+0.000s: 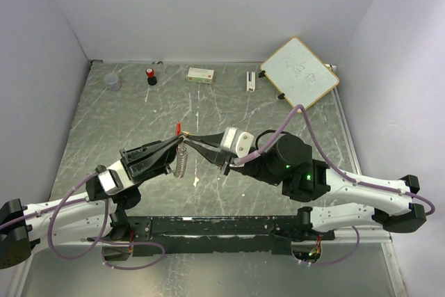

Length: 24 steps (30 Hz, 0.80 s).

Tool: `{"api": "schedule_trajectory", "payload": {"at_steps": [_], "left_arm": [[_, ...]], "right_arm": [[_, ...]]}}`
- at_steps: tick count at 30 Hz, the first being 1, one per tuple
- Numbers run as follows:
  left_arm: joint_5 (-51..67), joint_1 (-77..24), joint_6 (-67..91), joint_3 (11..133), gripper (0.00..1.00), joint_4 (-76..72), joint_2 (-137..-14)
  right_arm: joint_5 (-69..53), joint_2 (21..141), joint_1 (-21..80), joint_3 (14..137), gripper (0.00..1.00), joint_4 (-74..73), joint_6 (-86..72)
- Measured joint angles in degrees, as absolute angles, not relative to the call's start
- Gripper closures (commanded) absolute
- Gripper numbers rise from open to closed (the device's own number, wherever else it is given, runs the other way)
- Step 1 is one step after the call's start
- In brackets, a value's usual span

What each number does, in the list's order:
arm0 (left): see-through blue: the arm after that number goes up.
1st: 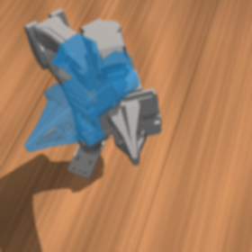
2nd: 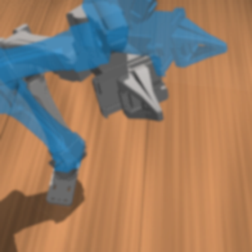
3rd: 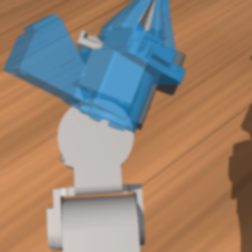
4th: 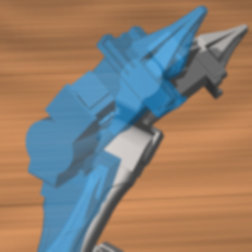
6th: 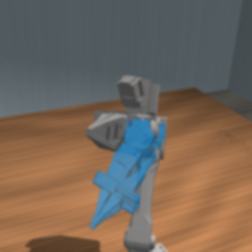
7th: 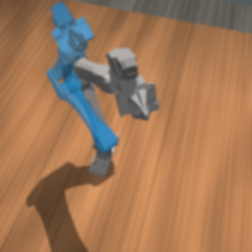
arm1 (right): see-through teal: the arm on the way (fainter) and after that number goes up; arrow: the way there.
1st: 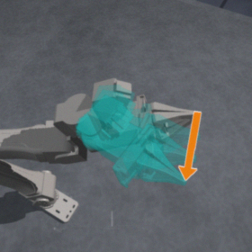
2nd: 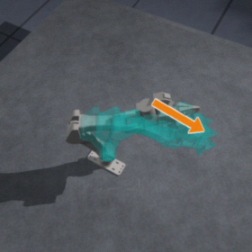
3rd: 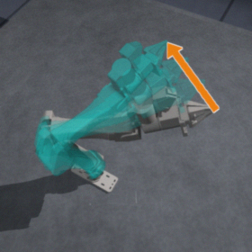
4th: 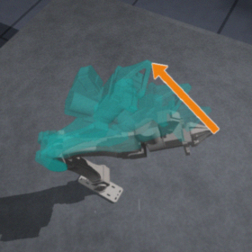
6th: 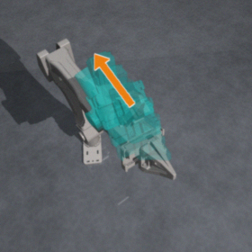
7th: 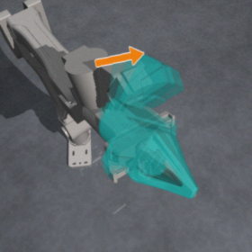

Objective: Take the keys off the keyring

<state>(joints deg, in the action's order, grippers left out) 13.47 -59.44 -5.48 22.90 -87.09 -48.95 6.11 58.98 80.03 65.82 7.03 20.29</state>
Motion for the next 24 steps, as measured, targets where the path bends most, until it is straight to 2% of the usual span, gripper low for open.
{"api": "schedule_trajectory", "payload": {"at_steps": [6,11,21,24], "left_arm": [[13.8,-59.4,-5.1,22.9,0.93,-86.6,-48.3],[14.3,-59.4,-4.4,22.9,0.93,-86.6,-48.3],[14.4,-59.4,-4.0,22.9,0.93,-87.6,-49.0],[14.3,-59.4,-4.0,22.9,0.88,-87.6,-49.3]], "right_arm": [[5.4,59.0,80.1,65.8,0.88,7.1,20.4],[5.3,59.0,80.1,65.8,1.00,7.1,20.4],[4.8,59.0,80.0,65.8,1.00,7.0,20.3],[5.1,59.2,80.0,65.9,1.00,6.3,20.3]]}}
